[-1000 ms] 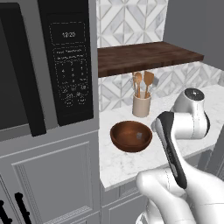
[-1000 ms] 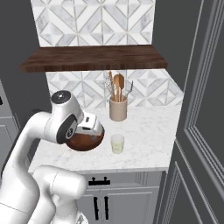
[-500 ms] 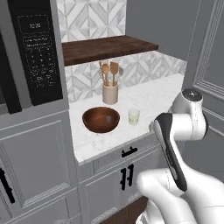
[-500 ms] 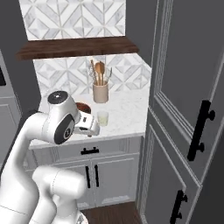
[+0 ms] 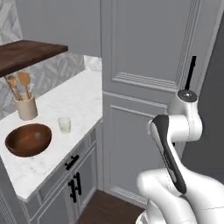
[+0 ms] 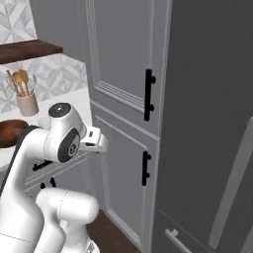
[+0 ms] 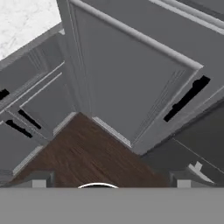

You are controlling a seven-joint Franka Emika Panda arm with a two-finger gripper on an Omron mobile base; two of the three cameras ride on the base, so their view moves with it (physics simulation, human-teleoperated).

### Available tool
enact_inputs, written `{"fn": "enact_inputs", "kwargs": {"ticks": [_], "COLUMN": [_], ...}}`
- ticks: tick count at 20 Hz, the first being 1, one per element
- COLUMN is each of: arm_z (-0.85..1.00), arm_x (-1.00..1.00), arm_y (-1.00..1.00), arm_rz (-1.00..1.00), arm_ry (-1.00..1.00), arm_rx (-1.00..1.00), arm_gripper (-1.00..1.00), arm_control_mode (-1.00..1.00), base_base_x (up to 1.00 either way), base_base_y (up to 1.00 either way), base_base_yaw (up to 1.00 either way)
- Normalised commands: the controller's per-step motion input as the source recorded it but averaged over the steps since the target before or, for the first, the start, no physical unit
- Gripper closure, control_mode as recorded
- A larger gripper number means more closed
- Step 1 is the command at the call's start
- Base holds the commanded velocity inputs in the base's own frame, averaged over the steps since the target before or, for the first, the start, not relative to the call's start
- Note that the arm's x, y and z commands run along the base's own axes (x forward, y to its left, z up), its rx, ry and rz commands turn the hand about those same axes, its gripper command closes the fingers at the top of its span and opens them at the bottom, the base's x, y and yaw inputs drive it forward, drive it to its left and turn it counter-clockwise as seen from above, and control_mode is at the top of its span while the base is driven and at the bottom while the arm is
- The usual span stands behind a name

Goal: Grab a lemon wedge from the fridge and one ice cube from the ice bowl, and put them in the glass of lemonade.

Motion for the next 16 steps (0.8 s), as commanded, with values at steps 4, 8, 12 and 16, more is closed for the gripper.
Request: {"fn": "enact_inputs", "kwargs": {"ticks": [4, 8, 12, 16], "arm_z": [0.0, 0.0, 0.0, 0.0], "arm_x": [0.0, 0.0, 0.0, 0.0], "arm_y": [0.0, 0.0, 0.0, 0.0], "arm_rz": [0.0, 0.0, 0.0, 0.0], "arm_ry": [0.0, 0.0, 0.0, 0.0], "arm_rx": [0.0, 0.0, 0.0, 0.0], "arm_gripper": [-1.0, -1.0, -1.0, -1.0], "arm_control_mode": [1.0, 1.0, 1.0, 1.0], "base_base_x": [0.0, 0.0, 0.0, 0.12], "base_base_y": [-0.08, -0.46, -0.59, -1.0], "base_base_yaw": [-0.91, -0.79, -0.74, -0.15]}}
